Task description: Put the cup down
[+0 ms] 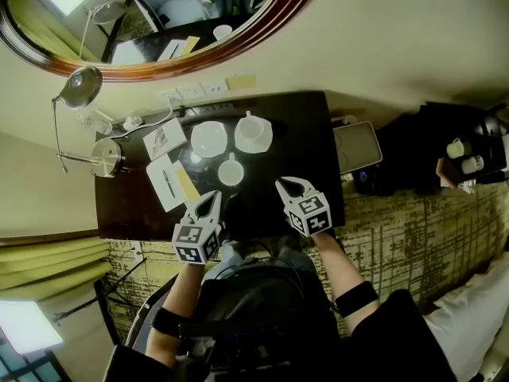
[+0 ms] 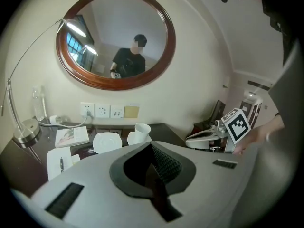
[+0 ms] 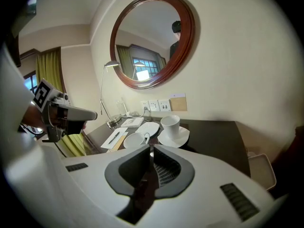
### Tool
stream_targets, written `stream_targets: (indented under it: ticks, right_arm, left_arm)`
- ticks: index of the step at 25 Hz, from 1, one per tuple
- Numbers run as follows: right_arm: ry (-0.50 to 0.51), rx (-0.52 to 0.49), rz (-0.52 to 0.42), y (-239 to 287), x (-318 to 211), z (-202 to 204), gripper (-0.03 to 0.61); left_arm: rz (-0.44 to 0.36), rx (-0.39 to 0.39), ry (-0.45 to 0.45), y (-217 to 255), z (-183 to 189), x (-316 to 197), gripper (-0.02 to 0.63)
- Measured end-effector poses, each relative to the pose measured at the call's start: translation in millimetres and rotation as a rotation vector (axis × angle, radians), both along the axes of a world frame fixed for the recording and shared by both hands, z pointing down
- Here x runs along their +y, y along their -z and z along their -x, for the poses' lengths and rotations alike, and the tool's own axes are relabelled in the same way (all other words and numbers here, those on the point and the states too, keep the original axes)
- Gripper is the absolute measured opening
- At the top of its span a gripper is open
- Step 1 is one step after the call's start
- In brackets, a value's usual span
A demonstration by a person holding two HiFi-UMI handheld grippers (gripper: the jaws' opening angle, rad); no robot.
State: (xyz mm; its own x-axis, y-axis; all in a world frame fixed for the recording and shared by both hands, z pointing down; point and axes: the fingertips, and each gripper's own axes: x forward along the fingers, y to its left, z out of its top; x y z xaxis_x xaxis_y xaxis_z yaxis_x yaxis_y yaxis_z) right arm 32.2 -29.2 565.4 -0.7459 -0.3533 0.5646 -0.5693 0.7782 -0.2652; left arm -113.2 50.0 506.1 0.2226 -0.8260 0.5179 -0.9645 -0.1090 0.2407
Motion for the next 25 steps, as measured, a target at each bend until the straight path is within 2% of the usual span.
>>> stream_targets:
  ticks: [1,6,7,9,14,18,25]
  right_arm:
    - [0.007,0.011,-0.009,-3.6,-5.4,0.8,0.053]
    - [0.026,0.062,-0.039,-33.6,-46.3,5.5,0.223]
    - [0.036,0.070,-0.046,-42.3,-54.9,7.9,0.238]
    - [0.070,0.081,-0.062,-53.4,-71.4,16.9,0.325]
    - [0.136,0.108,-0.083,-60.5,-105.8,50.6,0.445]
    - [0.172,0.102,-0.098,-70.9,-129.5,77.7,0.492]
    - [0.247,0.106,-0.114,-97.7,-148.6,117.5,0.523]
  left_arm:
    - [0.006,0.001,0.004,-0.8,-1.9,-0.9,0.001]
    - [0.015,0.007,0.059,-3.8,-9.2,-8.6,0.001]
    - [0.015,0.007,0.069,-5.0,-10.8,-10.4,0.001]
    - [0.017,0.009,0.089,-9.2,-13.2,-14.9,0.001]
    - [0.015,0.022,0.126,-18.1,-14.7,-26.0,0.001]
    - [0.012,0.029,0.164,-25.4,-11.1,-32.1,0.001]
    - [0.023,0.045,0.220,-41.1,-4.5,-35.1,0.001]
